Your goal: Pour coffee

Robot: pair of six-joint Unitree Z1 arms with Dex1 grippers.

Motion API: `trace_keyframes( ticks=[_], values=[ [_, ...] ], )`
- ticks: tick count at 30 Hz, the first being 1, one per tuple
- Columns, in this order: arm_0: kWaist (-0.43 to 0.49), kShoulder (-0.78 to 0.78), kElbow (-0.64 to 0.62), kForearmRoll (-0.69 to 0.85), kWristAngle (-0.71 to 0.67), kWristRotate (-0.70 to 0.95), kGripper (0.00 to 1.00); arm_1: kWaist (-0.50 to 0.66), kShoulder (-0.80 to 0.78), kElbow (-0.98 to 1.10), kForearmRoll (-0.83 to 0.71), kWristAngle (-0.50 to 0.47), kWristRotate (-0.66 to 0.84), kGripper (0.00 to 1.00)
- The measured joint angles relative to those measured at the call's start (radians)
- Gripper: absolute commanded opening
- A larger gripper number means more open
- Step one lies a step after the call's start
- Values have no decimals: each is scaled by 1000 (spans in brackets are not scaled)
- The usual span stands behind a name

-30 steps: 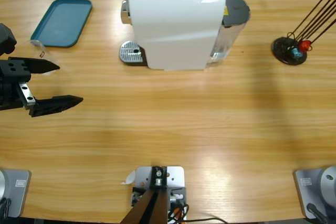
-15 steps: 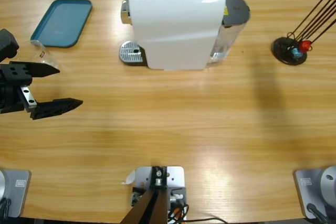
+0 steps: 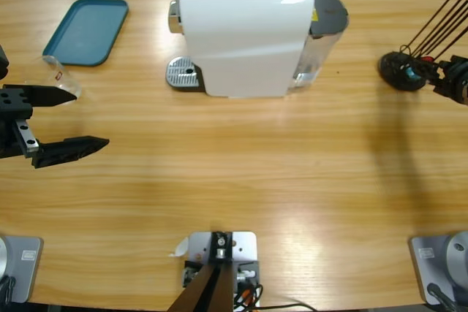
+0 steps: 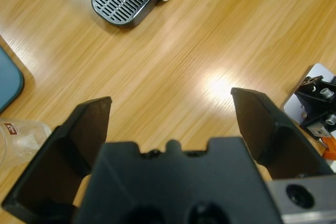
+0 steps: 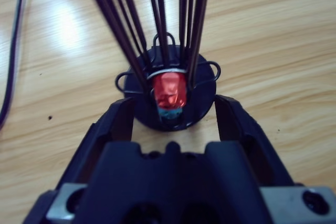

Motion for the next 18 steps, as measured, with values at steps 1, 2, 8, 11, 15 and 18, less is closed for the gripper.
trace_keyframes(
  ticks=[1, 2, 8, 11, 15, 18],
  values=[
    [0, 0, 0, 0, 0, 0, 982, -13, 11, 0, -15, 7, -4, 549],
    [0, 0, 0, 0, 0, -3, 982, -21, 24, 0, -27, 14, -7, 519],
    [0, 0, 0, 0, 0, -10, 982, -29, 85, 0, -79, 46, -38, 379],
    [0, 0, 1, 0, 0, -11, 982, -37, 89, 0, -85, 48, -53, 375],
    [0, 0, 3, 0, 0, -13, 982, -40, 87, 0, -85, 48, -70, 375],
    [0, 0, 3, 0, 0, -13, 982, -40, 87, 0, -85, 48, -77, 375]
  ],
)
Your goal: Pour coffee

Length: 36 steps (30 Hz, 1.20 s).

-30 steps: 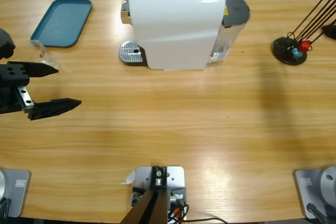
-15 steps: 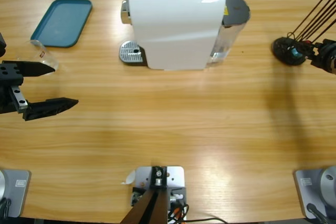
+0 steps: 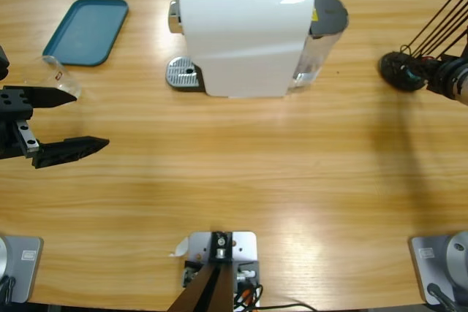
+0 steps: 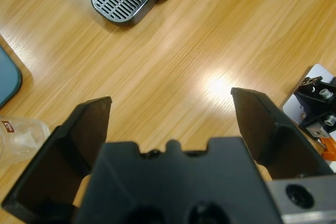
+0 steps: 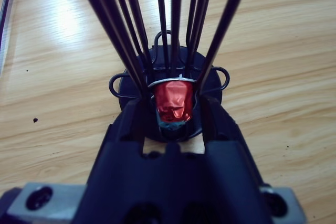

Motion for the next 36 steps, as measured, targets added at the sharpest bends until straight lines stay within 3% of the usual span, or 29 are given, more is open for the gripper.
trace_keyframes(
  ticks=[28, 31, 36],
  values=[
    [0, 0, 1, 0, 0, -3, 982, -7, -72, -5, 71, 4, -24, 374],
    [0, 0, 1, 0, 0, -3, 982, -7, -69, -11, 70, 11, -26, 260],
    [0, 0, 5, 0, 0, -3, 982, -7, -59, -19, 69, 29, -36, 227]
  ],
)
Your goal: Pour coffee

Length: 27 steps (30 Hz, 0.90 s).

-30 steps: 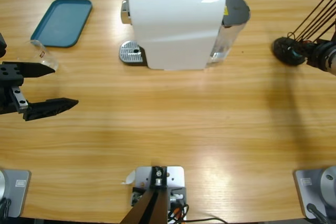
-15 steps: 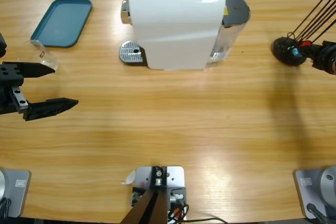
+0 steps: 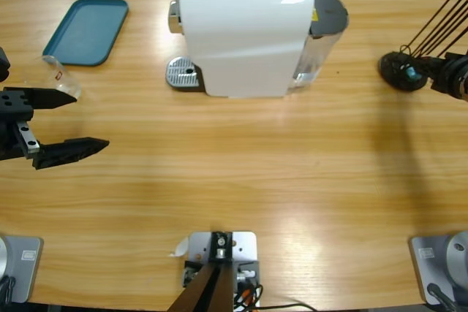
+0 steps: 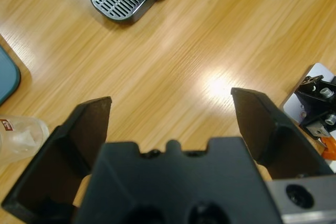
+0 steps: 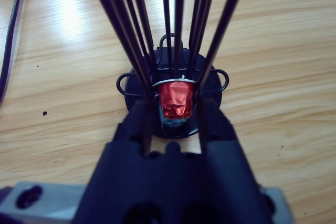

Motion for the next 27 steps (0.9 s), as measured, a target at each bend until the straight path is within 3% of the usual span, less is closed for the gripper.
trace_keyframes(
  ticks=[5, 8, 15, 27],
  values=[
    [0, 0, 3, 0, 0, 0, 982, 0, 6, 0, -2, 6, -7, 220],
    [0, 0, 6, 0, 0, 0, 982, 0, 7, 0, -2, 6, -8, 101],
    [0, 0, 9, 0, 0, -1, 982, -4, 11, 0, -6, 6, -27, 16],
    [0, 0, 9, 0, 0, -2, 982, -7, 5, 0, -11, 6, -54, 0]
  ],
)
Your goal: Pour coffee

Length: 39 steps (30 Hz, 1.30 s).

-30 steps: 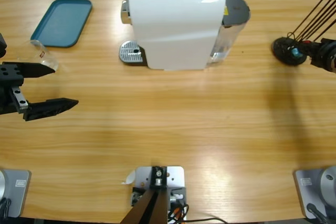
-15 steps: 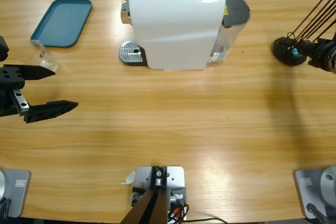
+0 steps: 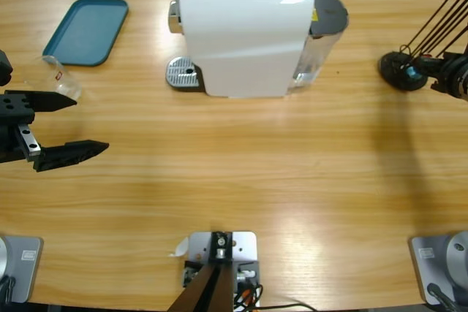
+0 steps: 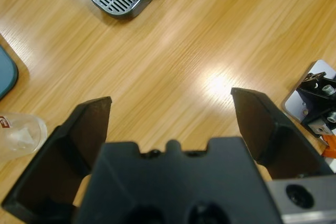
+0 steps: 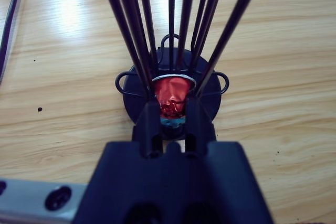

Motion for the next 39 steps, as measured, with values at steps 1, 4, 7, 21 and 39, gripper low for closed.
trace_keyframes(
  ticks=[1, 4, 7, 21, 39],
  values=[
    [0, 0, 0, 0, 0, 0, 982, 0, -6, -1, 4, 0, 0, 0],
    [0, 0, 4, 0, 0, -2, 982, 0, -43, -9, 49, -3, -3, 0],
    [0, 0, 4, 0, 0, -11, 982, 0, -80, -45, 113, -3, -5, 0],
    [0, 0, 10, 0, 0, -24, 982, 8, -272, -212, 386, -39, -15, 0],
    [0, 0, 13, -2, 0, -27, 987, 149, -489, -496, 729, -99, -66, 0]
  ],
)
